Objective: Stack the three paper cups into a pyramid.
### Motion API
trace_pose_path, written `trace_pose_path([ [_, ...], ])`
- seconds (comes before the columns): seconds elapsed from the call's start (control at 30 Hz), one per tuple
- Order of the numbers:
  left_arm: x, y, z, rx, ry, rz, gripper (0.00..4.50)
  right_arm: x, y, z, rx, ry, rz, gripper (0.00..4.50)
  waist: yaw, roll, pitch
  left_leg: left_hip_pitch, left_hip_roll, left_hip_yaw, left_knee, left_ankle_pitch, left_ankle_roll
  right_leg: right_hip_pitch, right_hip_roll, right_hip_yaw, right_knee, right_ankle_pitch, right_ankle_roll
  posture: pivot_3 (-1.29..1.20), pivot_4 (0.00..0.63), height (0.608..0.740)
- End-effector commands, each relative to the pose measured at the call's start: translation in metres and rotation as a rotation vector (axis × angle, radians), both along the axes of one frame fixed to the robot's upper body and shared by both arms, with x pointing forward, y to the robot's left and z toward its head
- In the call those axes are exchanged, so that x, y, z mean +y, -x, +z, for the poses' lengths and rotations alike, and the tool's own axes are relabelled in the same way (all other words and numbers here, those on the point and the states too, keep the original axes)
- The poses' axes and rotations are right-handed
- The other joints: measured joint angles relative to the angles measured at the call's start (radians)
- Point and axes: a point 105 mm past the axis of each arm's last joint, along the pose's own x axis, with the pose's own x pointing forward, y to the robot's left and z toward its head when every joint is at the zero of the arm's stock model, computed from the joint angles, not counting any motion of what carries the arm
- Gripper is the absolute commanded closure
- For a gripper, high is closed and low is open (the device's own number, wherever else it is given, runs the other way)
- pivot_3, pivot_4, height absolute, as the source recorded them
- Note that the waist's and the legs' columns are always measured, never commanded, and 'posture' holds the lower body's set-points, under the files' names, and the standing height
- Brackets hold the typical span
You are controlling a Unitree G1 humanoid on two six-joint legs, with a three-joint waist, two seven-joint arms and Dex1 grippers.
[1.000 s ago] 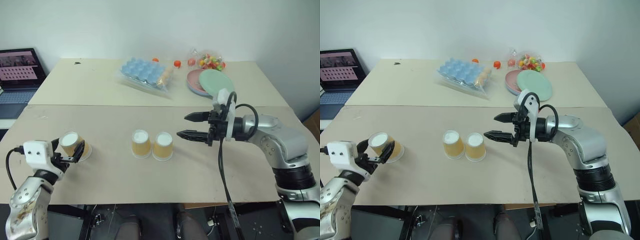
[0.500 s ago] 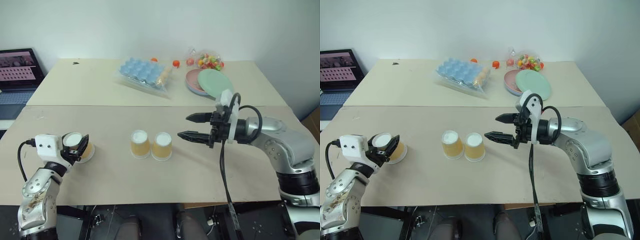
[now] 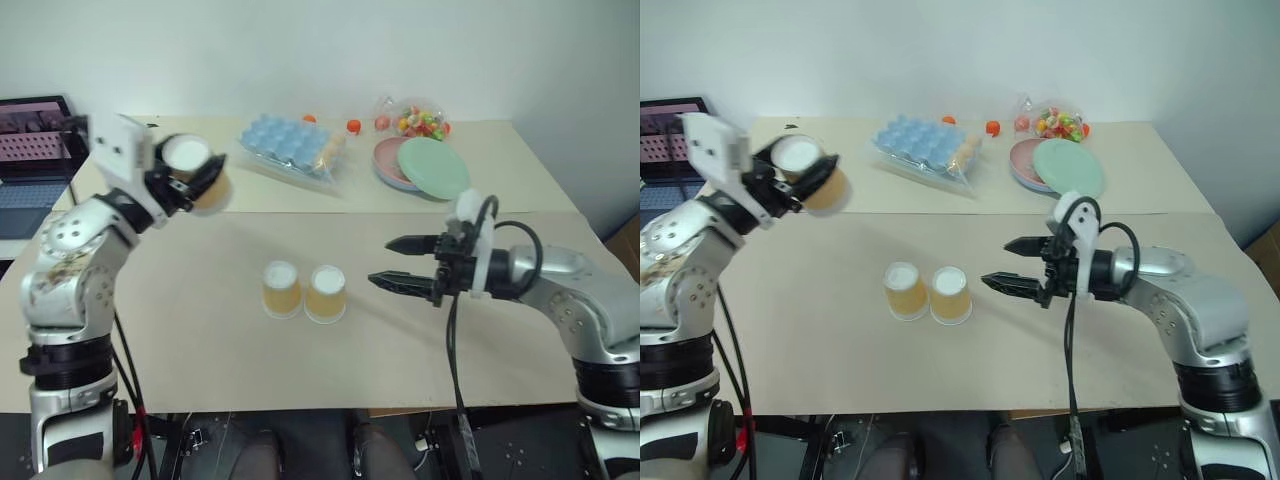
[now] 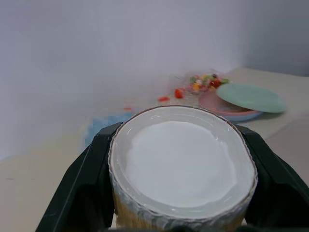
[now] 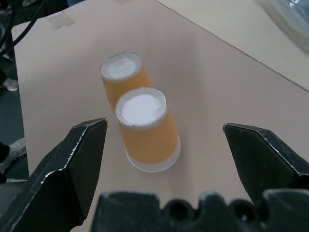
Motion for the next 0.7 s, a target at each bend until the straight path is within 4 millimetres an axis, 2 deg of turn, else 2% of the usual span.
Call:
trace_pose_path([
  [0.03,-0.039,0.023,0.021,0.003,-0.084,-0.271,1.83,-0.007,0.021,0.017,-0.046,-0.011,0.033,0.0,0.001,0.0,0.0,0.0,0.0,0.0,0.0,0.0,0.0,-0.001,0.0,0.0,0.0,0.0,0.0,0.0,0.15,0.736],
  [0.2,-0.062,0.043,0.015,0.084,-0.188,-0.502,1.83,-0.012,0.034,0.021,-0.036,-0.029,0.025,0.0,-0.005,0.0,0.0,0.001,0.0,0.001,0.0,0.0,0.001,0.001,0.0,0.001,-0.001,0.0,0.0,0.0,0.15,0.736],
  [0.33,-0.067,0.049,0.015,0.1,-0.223,-0.582,1.83,-0.013,0.038,0.021,-0.033,-0.034,0.017,0.0,-0.003,0.0,0.0,0.004,0.0,0.001,0.0,0.0,0.001,0.003,0.001,0.001,0.001,-0.003,0.004,0.0,0.15,0.736],
  [0.63,-0.075,0.038,-0.016,0.113,-0.238,-0.59,1.83,-0.011,0.041,0.023,-0.052,-0.043,-0.006,0.0,0.001,0.0,0.0,0.005,0.0,0.002,0.001,0.0,0.0,0.004,0.001,0.002,0.002,-0.004,0.006,0.0,0.15,0.736],
  [0.7,-0.072,0.03,-0.022,0.086,-0.216,-0.531,1.83,-0.01,0.041,0.023,-0.058,-0.041,-0.011,0.0,0.002,0.0,0.0,0.005,0.0,0.002,0.001,0.0,0.0,0.004,0.001,0.003,0.002,-0.003,0.002,0.0,0.15,0.736],
])
